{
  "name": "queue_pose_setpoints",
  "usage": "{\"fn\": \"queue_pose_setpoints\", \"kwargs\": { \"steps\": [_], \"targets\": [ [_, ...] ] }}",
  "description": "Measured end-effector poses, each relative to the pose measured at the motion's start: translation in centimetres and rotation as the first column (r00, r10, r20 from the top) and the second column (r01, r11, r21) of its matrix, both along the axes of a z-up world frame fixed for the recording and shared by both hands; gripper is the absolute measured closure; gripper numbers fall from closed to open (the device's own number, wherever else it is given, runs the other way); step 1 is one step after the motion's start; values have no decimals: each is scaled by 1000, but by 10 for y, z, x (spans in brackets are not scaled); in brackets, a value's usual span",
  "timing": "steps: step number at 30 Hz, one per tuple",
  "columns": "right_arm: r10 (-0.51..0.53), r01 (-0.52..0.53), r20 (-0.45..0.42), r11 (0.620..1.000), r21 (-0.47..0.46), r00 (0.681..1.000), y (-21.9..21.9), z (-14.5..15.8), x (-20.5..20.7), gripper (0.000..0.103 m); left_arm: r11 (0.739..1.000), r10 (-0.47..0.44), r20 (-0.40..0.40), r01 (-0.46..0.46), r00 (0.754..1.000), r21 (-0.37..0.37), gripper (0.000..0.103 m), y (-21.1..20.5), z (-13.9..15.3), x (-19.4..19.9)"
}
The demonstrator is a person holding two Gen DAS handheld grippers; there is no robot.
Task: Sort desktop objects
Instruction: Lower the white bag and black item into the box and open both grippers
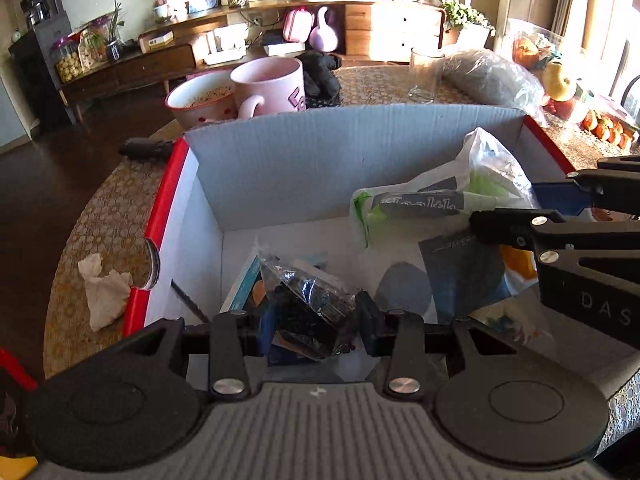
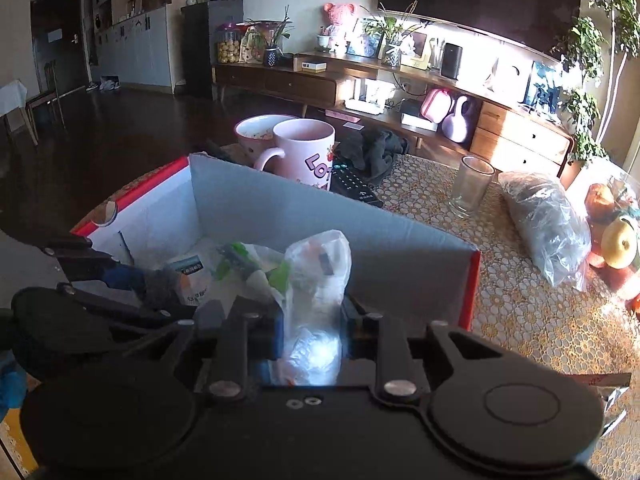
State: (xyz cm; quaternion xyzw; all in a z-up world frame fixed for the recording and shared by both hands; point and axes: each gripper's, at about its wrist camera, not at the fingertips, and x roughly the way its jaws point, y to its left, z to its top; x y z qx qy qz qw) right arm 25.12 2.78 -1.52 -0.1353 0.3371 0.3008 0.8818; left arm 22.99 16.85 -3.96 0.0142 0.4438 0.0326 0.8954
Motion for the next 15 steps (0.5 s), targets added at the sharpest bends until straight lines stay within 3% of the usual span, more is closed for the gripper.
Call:
{"fn": "queue_pose_setpoints", "kwargs": {
  "steps": [15],
  "targets": [
    [37, -36, 24, 999, -38, 999, 4, -6, -4, 71, 996, -23, -96, 30, 995, 78, 61, -11, -6, 11]
  ]
}}
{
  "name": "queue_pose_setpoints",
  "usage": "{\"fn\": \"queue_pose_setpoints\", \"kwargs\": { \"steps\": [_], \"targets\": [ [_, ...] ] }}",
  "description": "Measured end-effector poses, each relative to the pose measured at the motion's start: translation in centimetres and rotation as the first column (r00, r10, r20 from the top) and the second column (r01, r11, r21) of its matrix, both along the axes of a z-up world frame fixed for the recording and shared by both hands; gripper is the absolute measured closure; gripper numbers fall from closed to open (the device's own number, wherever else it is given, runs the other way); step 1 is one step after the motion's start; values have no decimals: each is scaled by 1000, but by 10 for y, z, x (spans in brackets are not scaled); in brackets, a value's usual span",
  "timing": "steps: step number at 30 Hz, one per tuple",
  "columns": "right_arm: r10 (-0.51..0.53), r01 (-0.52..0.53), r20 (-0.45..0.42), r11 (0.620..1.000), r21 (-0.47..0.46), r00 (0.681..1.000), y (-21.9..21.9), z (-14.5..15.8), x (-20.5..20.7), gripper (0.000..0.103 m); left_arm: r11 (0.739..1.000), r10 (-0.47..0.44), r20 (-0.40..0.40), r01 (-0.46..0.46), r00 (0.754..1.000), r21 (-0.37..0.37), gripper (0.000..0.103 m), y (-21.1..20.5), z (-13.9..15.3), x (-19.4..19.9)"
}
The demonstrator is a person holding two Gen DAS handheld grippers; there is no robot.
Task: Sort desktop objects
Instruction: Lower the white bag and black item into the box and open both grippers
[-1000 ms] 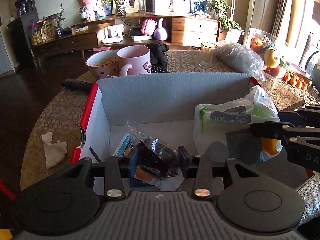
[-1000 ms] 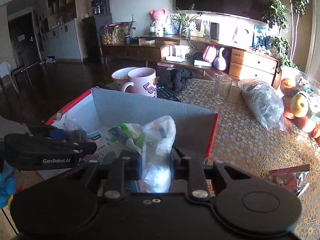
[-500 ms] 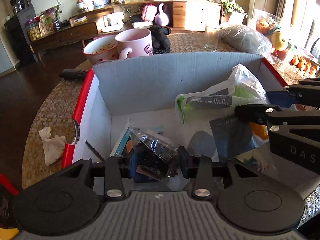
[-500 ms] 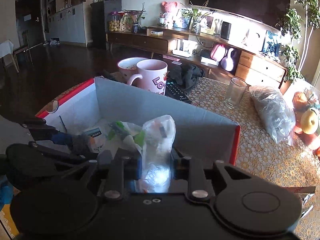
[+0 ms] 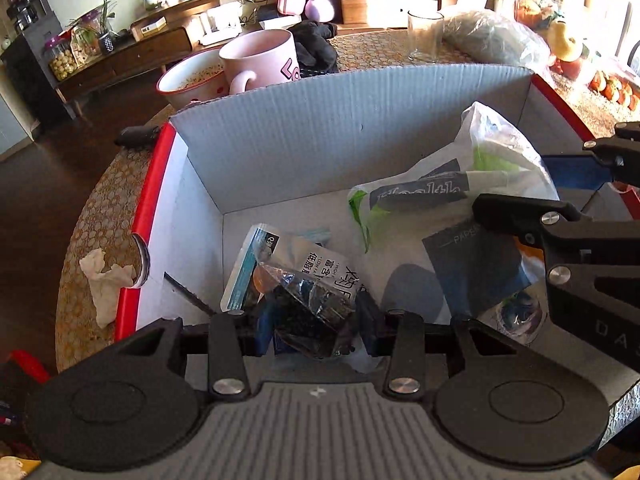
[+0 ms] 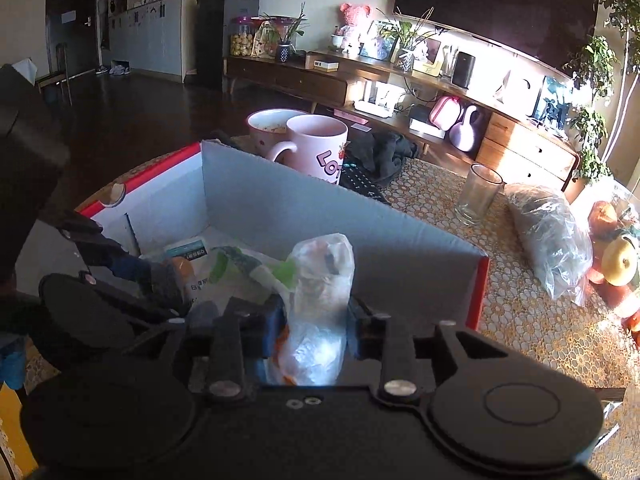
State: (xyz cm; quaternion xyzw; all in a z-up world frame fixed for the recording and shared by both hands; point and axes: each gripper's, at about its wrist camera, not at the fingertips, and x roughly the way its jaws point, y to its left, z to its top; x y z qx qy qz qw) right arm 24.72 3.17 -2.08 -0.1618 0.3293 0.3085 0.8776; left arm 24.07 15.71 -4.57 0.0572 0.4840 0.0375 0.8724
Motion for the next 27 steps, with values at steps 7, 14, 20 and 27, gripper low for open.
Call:
{"fn": "queue_pose_setpoints", "kwargs": {
  "steps": [7, 14, 20, 27],
  "targets": [
    [-17, 17, 9, 1000, 14, 1000, -8, 4, -3, 41, 1000, 4, -5, -4, 1000, 21, 34, -1, 2, -4],
    [-18, 18, 3, 999, 42, 1000, -23, 12, -9, 38, 999, 15, 18, -16, 1000, 28, 26, -5, 11, -10],
    [-16, 16, 1, 998, 57, 1000, -32, 21, -16, 38, 1000, 12, 36, -12, 999, 21, 26, -11, 19, -16],
    [-7, 7, 8, 998, 58, 1000, -39, 29, -28, 38, 1000, 15, 57, -17, 998, 24, 26, -15, 32, -27]
  ]
}}
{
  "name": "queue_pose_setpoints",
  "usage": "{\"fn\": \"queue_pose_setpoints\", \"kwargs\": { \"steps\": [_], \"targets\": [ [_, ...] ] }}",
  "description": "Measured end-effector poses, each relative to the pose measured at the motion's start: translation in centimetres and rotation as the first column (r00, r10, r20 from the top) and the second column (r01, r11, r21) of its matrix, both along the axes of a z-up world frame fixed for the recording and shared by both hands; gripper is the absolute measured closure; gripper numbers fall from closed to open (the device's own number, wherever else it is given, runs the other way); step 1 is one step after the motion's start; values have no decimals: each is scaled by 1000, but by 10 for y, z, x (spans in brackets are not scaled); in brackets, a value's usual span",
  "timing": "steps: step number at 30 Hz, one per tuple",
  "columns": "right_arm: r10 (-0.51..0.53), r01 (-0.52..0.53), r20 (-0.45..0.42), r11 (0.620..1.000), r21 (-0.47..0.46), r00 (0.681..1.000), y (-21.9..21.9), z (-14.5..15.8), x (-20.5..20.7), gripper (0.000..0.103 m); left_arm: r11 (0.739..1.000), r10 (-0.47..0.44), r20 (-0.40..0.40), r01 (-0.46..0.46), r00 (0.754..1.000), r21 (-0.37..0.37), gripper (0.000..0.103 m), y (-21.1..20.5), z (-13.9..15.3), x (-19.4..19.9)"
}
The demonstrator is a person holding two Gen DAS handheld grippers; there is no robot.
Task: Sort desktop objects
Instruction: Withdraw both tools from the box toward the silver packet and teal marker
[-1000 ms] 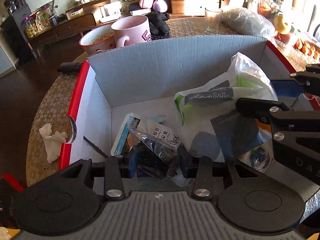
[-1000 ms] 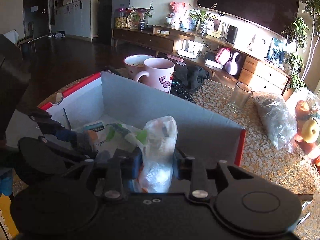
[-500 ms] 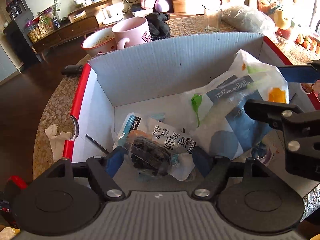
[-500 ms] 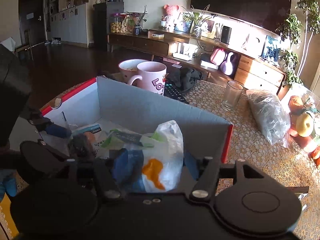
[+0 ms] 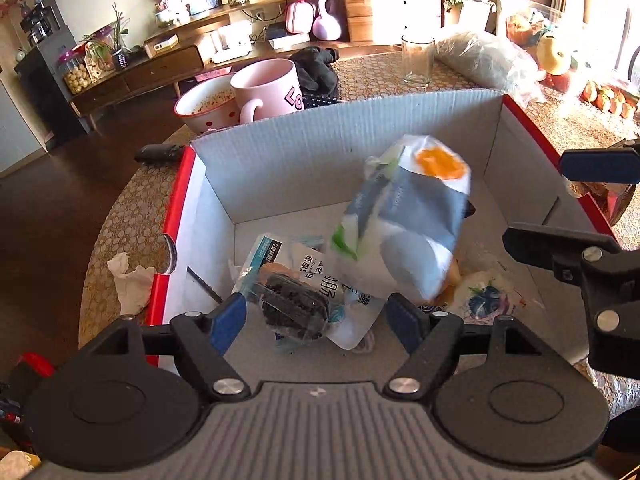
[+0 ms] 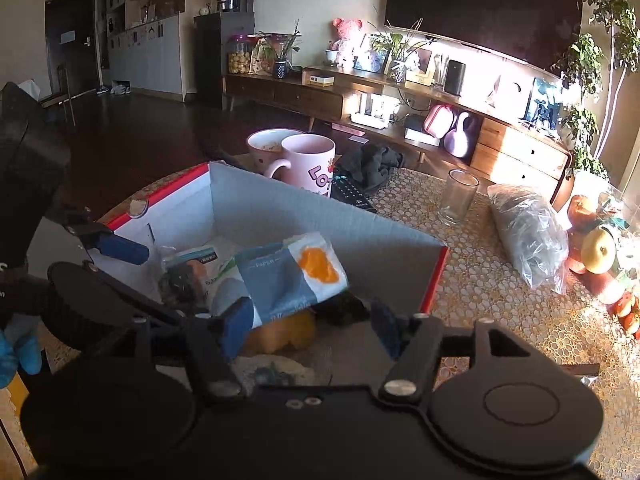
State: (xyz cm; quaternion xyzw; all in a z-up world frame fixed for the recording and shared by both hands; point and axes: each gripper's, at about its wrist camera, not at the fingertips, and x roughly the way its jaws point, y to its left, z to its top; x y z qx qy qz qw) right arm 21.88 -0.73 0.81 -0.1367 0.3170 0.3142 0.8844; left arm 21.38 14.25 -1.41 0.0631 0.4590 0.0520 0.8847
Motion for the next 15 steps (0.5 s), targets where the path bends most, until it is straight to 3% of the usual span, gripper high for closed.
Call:
{"fn": "queue_pose_setpoints", "kwargs": {
  "steps": [15],
  "targets": [
    [10, -11, 37, 1000, 13, 999, -21, 19, -32, 24, 1000, -5, 34, 5, 999, -17, 20, -10, 20, -31]
  ]
}}
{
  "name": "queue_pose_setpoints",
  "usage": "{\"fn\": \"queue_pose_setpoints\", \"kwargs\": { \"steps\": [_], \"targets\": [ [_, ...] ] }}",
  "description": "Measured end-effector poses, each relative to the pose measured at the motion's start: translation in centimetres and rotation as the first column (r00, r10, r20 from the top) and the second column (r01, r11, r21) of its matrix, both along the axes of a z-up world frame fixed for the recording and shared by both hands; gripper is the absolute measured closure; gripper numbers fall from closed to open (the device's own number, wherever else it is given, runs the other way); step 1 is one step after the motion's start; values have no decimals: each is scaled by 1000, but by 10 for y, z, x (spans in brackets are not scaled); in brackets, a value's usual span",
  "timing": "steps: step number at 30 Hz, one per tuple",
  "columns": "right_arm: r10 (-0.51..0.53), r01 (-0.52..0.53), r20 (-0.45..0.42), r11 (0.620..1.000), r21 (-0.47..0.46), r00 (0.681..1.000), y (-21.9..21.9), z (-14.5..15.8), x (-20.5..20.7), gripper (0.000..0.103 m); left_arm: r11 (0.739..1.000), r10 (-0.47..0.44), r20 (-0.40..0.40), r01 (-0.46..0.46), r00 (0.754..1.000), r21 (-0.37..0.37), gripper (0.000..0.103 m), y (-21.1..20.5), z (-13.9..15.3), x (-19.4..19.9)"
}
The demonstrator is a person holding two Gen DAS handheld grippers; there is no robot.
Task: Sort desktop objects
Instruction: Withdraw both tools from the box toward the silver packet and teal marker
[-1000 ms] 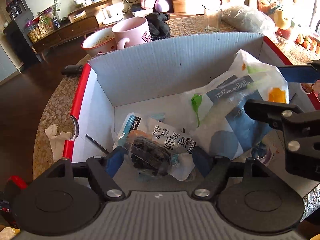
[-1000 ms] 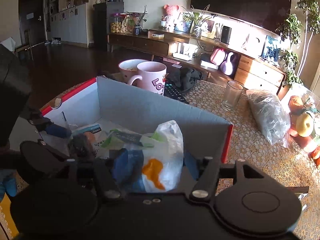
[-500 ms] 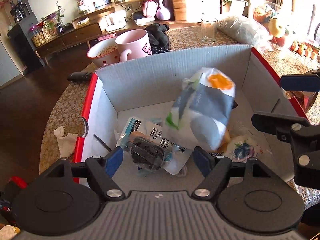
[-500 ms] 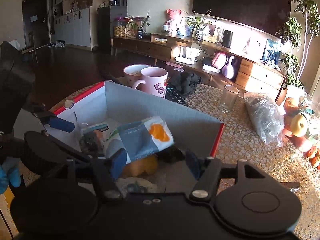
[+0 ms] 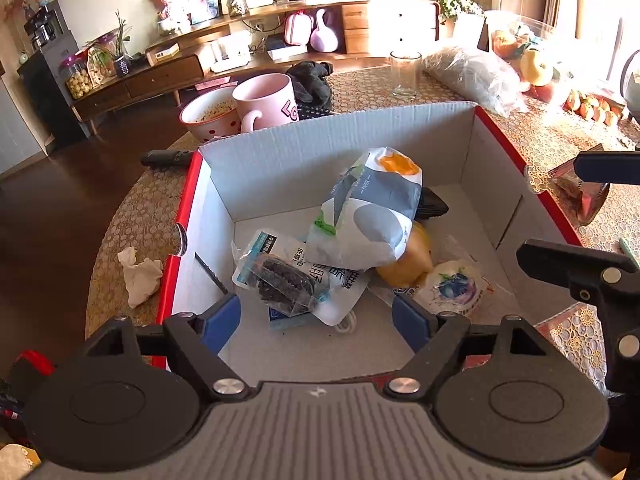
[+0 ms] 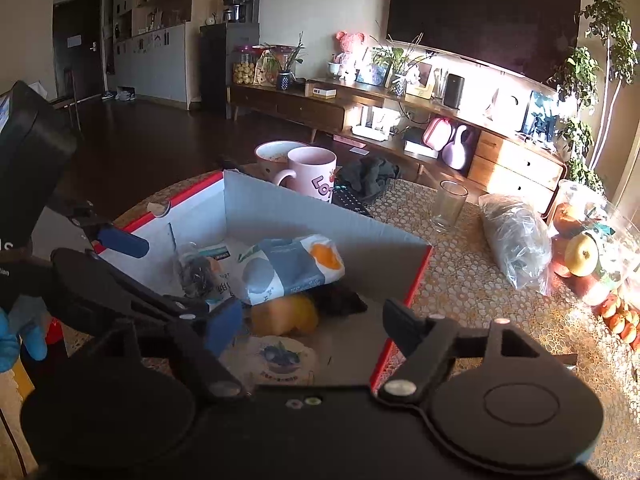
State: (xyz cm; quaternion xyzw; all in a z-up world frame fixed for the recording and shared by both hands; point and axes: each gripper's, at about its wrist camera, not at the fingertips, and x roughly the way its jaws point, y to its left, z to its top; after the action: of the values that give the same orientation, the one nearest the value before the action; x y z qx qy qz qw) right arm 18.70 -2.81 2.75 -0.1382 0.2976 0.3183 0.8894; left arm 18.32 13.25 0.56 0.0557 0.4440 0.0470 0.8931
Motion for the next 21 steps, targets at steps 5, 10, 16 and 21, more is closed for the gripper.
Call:
{"fn": "queue_pose_setpoints", "kwargs": {
  "steps": [5, 10, 16, 21],
  "targets": [
    [3, -3, 18, 1000, 15, 1000, -8, 7, -11, 19, 1000, 0, 30, -1, 1000, 7, 18, -4, 7, -12],
    [7, -8, 24, 999, 37, 1000, -16, 13, -22, 18, 1000, -4, 49, 4, 999, 2, 16, -10, 16, -24],
    [12, -14, 43, 999, 53, 999, -25, 19, -36, 18, 1000, -7, 65, 7, 998, 2, 16, -21, 25, -39],
    [4, -7, 44, 998, 70, 999, -37, 21, -45, 18, 1000, -20, 72, 19, 997, 10, 16, -32, 30, -51]
  ]
}}
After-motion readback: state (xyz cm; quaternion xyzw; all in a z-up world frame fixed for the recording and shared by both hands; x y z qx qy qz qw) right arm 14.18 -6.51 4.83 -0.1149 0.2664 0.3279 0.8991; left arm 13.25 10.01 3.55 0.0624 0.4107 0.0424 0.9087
